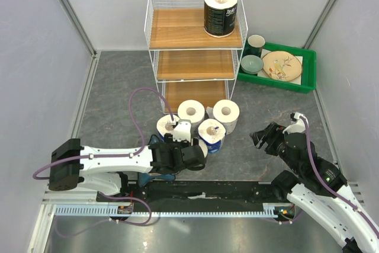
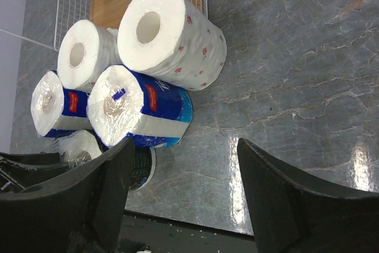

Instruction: Place and organize the paper towels onto the shelf

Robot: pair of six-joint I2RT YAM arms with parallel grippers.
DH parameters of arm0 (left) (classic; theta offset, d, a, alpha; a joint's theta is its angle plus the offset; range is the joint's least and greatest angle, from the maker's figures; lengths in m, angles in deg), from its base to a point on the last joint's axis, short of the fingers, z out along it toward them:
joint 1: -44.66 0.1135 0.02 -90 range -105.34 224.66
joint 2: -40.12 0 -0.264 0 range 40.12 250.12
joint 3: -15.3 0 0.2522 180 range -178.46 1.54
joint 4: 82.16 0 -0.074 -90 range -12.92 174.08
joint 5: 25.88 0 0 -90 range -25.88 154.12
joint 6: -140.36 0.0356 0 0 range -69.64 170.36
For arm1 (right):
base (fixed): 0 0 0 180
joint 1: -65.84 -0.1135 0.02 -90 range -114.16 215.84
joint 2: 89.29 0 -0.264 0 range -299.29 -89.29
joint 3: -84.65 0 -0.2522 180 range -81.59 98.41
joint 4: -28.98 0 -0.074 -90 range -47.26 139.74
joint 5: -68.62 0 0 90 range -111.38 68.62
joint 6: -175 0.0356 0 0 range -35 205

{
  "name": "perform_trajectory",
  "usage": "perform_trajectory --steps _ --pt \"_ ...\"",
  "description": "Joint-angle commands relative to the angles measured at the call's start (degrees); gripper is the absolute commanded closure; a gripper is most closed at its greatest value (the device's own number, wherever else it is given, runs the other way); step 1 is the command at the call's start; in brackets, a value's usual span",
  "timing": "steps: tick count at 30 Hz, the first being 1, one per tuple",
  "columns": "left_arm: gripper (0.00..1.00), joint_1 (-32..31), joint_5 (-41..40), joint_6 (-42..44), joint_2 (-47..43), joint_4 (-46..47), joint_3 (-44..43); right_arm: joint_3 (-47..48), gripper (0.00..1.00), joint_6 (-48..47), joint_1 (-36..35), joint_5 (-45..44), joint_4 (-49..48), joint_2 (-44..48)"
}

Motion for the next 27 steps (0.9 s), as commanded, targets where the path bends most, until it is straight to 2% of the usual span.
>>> perform_trajectory --steps 1,5,8,10,14,20,27 --pt "0.2 0.1 -1.0 0.6 1.6 2.3 -1.5 1.1 0.22 0.0 0.1 -0.9 -0.9 0.1" --pt "0.27 0.4 -0.9 0.6 2.2 2.9 -1.1 0.9 0.21 -0.2 0.1 -0.8 -1.0 -0.1" --pt "0.36 0.6 -0.6 1.1 2.2 3.7 -0.8 0.8 0.21 -0.1 0.1 -0.8 -1.2 0.0" --pt "0.37 0.7 -0.4 1.4 2.2 4.2 -0.7 0.8 0.21 -0.1 0.1 -0.8 -1.1 0.1" --pt "0.46 0.8 0.3 2.5 0.6 4.5 -0.7 0.7 0.21 0.0 0.1 -1.1 -1.2 0.3" --pt "0.64 0.8 0.3 4.8 -9.4 4.4 -0.5 0.5 0.21 0.2 0.0 -1.4 -1.1 0.7" --pt "0.66 0.7 -1.3 10.7 -20.6 2.9 -4.6 0.5 0.21 0.5 0.1 -1.6 -1.2 0.7"
